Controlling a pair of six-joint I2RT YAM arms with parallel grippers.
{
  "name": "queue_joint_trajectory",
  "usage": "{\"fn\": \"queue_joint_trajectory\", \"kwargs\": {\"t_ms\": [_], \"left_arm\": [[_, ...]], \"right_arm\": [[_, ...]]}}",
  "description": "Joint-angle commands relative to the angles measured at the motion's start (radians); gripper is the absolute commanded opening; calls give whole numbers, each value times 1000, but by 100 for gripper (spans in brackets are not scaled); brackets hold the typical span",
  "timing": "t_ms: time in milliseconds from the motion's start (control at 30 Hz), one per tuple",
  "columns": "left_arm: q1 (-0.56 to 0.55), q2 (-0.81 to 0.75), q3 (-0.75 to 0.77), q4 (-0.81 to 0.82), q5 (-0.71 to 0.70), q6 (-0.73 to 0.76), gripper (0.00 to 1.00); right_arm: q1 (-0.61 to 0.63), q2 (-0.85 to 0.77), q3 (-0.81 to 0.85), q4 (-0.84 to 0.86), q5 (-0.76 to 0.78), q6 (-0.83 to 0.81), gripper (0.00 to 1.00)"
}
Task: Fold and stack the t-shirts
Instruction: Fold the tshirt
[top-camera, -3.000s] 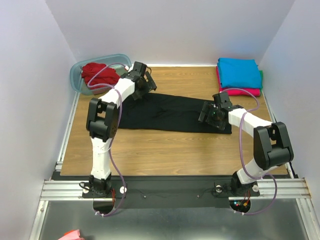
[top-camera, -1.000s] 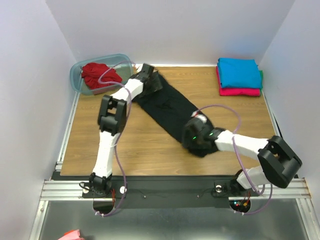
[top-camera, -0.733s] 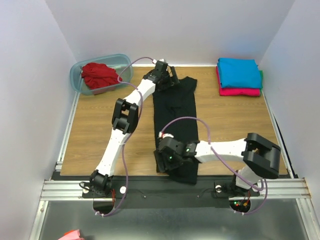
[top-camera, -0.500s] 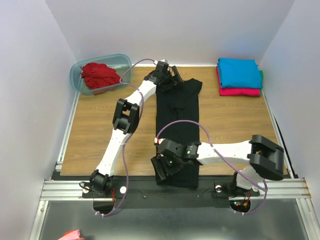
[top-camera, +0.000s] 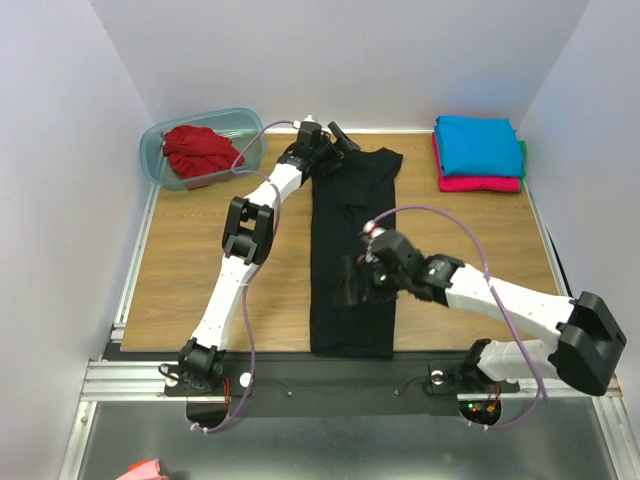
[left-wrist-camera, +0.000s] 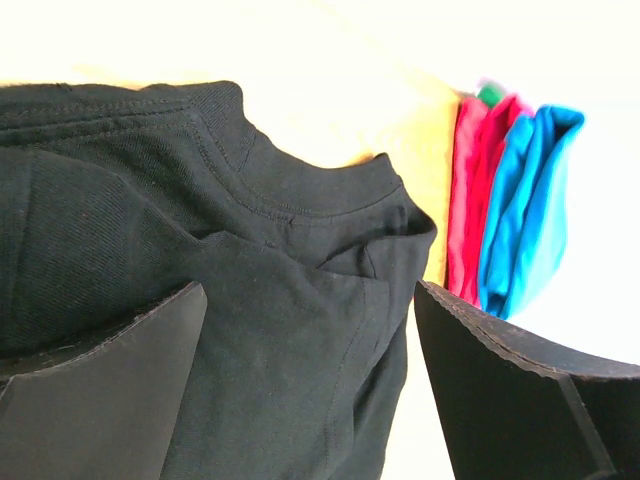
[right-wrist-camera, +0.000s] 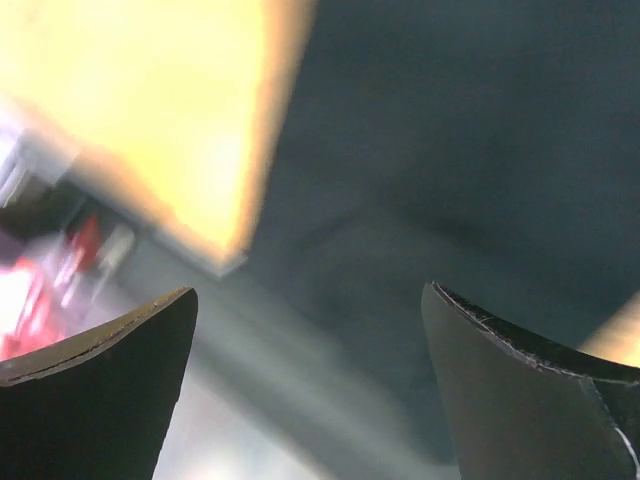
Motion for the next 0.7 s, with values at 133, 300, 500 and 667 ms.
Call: {"fn": "queue_joint_trajectory", "kwargs": {"t_ms": [133, 300, 500, 667], "left_arm": [[39, -34, 56, 47, 19, 5, 99], [13, -250, -90, -6, 29, 176, 99], [-73, -696, -529, -220, -182, 342, 98], [-232, -1136, -1129, -88, -299, 318, 98]], "right_arm": [[-238, 37, -11, -87, 108, -23, 100], [-292, 56, -36, -119, 223, 20, 98], [-304, 36, -144, -118, 219, 92, 85], [-303, -22, -207, -110, 217, 104, 73]]}}
